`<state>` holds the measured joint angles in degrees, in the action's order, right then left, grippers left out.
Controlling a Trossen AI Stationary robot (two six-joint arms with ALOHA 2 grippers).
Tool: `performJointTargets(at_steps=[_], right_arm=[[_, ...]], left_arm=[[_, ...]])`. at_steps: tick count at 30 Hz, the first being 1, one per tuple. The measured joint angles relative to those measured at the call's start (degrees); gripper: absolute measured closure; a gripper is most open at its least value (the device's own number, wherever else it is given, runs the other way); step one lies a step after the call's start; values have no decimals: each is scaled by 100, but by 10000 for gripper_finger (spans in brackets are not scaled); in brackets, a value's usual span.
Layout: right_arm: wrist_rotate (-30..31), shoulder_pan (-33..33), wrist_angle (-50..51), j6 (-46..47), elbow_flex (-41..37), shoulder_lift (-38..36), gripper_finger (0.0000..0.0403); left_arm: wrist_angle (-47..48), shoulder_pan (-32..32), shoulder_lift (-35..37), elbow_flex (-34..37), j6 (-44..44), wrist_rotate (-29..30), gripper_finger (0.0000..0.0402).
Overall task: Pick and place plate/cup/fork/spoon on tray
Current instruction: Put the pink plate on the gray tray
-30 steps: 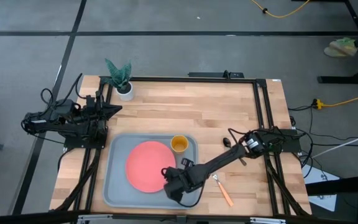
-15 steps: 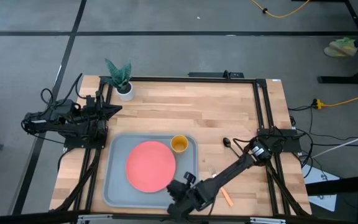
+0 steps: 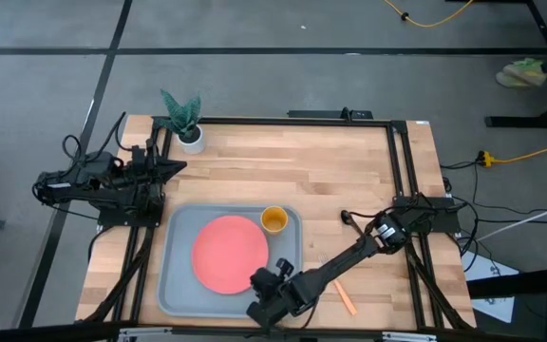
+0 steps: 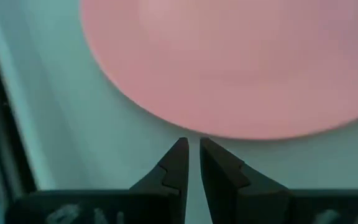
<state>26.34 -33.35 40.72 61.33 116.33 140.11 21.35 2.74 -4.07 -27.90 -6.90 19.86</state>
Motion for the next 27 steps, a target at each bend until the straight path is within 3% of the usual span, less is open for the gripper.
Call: performJointTargets(at_steps=[9, 12, 16, 24, 27], right_arm=[[-8, 40, 969, 558, 0, 0, 358], [239, 54, 1026, 604, 0, 0, 358], [80, 94, 732, 554, 0, -1, 358], [-909, 84, -412, -1098, 200, -127, 358], [-741, 99, -245, -1709, 514, -127, 358]], left_arm=[[67, 0, 0, -1, 0, 0, 401], [67, 2, 0, 0, 0, 0, 401], [65, 1, -1, 0, 0, 0, 401], [67, 2, 1, 0, -3, 0, 401], [117, 2, 1, 0, -56, -3, 401]])
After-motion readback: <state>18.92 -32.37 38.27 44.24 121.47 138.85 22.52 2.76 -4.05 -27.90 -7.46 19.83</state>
